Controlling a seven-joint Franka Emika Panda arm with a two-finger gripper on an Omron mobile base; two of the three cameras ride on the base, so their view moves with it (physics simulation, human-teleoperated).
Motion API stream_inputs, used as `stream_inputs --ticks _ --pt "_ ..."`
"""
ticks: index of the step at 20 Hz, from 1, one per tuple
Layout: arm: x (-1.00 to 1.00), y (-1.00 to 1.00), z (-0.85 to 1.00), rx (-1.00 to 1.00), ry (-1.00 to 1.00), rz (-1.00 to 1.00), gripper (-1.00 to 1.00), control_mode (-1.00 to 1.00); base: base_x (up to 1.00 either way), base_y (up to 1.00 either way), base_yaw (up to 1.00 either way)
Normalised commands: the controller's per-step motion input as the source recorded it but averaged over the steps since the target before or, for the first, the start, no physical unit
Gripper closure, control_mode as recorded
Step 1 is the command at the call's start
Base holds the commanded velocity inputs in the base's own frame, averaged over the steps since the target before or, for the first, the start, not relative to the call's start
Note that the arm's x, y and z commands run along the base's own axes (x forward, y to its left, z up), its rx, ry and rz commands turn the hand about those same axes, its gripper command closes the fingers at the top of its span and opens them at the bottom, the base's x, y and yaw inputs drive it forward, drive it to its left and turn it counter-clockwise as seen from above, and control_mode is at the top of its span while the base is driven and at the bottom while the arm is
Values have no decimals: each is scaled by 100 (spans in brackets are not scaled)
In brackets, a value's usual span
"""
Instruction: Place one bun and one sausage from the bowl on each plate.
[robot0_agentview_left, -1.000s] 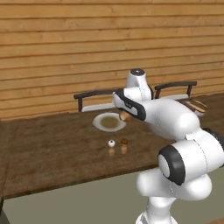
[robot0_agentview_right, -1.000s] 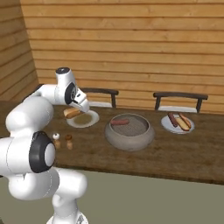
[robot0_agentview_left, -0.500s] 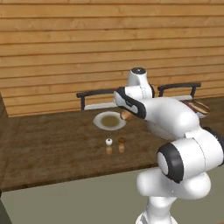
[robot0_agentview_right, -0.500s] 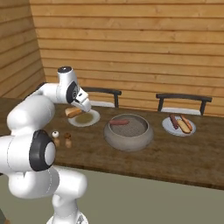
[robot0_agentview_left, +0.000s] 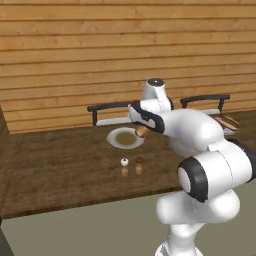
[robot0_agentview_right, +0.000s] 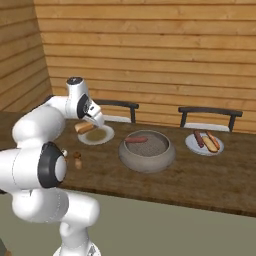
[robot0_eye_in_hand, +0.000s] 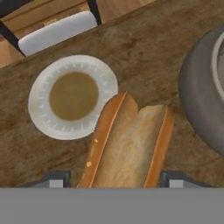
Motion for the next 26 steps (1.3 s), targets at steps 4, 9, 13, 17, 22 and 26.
stream_inputs --ticks 4,9,13,17,22,26 --pt "81 53 0 -1 0 6 100 -100 0 0 0" --pt "100 15 -13 0 1 4 100 -100 0 0 0" --pt "51 32 -56 0 2 0 100 -100 0 0 0" --pt "12 37 -61 -2 5 0 100 -100 0 0 0" --pt "25 0 -50 0 11 0 100 -100 0 0 0" --pt "10 0 -34 0 13 0 100 -100 0 0 0"
